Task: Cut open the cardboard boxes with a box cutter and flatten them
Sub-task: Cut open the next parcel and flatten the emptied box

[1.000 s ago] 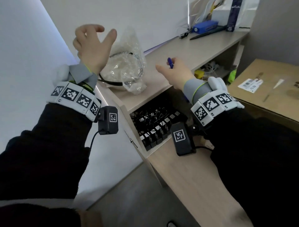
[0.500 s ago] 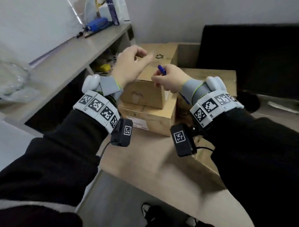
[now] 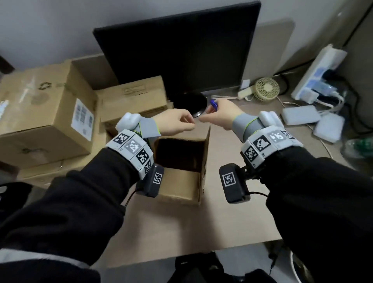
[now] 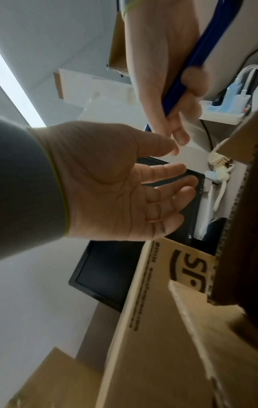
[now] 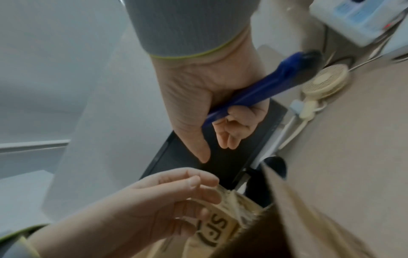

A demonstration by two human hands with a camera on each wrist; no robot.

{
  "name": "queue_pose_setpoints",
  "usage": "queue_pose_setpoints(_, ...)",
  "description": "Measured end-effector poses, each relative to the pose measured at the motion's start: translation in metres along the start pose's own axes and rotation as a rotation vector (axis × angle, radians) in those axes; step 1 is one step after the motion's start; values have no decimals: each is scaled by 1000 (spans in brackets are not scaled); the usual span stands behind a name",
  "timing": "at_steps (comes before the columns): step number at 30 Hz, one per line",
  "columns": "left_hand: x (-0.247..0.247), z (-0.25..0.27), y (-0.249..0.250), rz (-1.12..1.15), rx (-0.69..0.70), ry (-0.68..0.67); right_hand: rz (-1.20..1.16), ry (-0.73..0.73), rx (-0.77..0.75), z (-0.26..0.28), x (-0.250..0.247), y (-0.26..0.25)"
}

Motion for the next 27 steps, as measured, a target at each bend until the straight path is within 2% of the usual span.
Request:
queue_pose_setpoints(3, 15, -15, -6, -55, -27, -60, -26, -143, 126, 6, 15, 36)
queue_pose_setpoints(6, 25, -19, -11, -103, -42, -126, -47, -287, 186, 13, 30, 53)
queue_pose_setpoints(11, 40, -8, -23, -136, -51, -219, -37, -347, 230, 15, 57, 54)
queue_pose_setpoints(14, 55, -2, -32, -152, -73, -292, -29, -305, 229, 12, 60, 50)
queue_pose_setpoints(17, 64, 0, -37, -146, -91, -335, 31, -141, 200, 8, 43, 44)
queue_pose_setpoints(21, 54, -4, -26, 140, -92, -264, 5, -15, 128, 4, 13, 31)
queue_pose_setpoints(27, 9, -17, -6, 83, 10, 3, -35, -67, -1, 19, -3, 5)
Point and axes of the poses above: each hand's wrist, its own z-axis away from the middle knuckle, its own x-axis out of the palm, y = z × x, the point moved 6 cm from there along -z, towards the middle knuckle
